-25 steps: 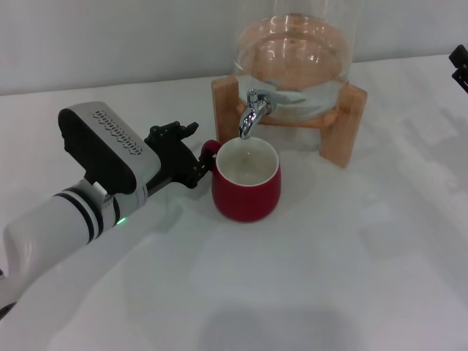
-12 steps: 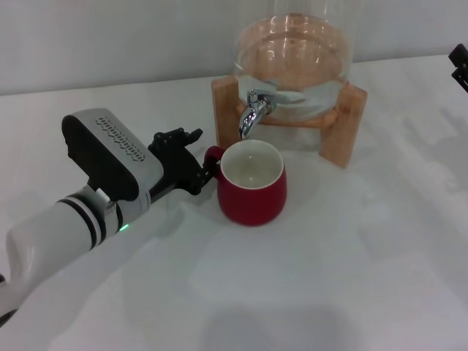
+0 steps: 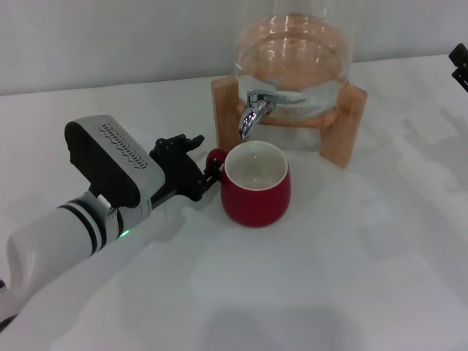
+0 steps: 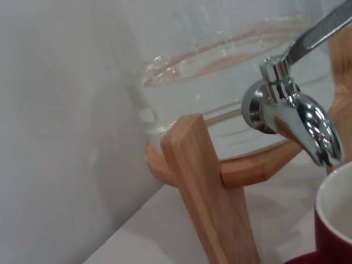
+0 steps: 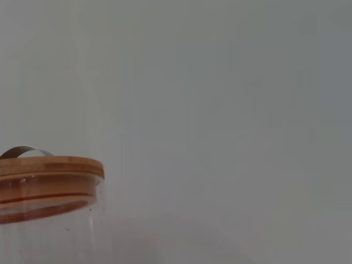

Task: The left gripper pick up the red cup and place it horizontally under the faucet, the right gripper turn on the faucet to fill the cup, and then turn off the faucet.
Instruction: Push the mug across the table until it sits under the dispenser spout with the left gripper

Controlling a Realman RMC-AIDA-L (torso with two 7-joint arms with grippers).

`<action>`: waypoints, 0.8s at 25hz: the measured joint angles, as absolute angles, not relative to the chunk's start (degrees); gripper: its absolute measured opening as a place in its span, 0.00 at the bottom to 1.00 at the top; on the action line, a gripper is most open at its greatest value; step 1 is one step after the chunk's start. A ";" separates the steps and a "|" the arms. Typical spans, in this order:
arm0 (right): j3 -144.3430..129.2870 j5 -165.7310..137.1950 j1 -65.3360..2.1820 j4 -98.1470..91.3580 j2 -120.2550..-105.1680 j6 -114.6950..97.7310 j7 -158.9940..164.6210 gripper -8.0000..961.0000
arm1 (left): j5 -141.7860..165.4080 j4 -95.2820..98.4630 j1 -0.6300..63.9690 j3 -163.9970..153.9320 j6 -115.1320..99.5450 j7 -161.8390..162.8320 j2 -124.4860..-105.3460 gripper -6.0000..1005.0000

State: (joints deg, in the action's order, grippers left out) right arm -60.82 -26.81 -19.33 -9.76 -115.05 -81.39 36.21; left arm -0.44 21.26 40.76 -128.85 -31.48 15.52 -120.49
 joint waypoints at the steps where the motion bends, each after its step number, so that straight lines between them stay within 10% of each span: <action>1: -60.82 -26.81 -19.33 -9.76 -115.05 -81.39 36.21 0.90 | -0.44 21.27 40.72 -128.81 -31.48 15.52 -120.48 0.49; 20: -60.82 -26.81 -19.33 -10.39 -114.96 -80.97 36.22 0.90 | -1.92 21.10 40.77 -128.14 -31.25 14.82 -120.06 0.49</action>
State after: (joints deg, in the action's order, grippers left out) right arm -60.82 -26.81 -19.33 -10.39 -114.96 -80.97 36.22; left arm -1.92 21.10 40.77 -128.14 -31.25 14.81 -120.06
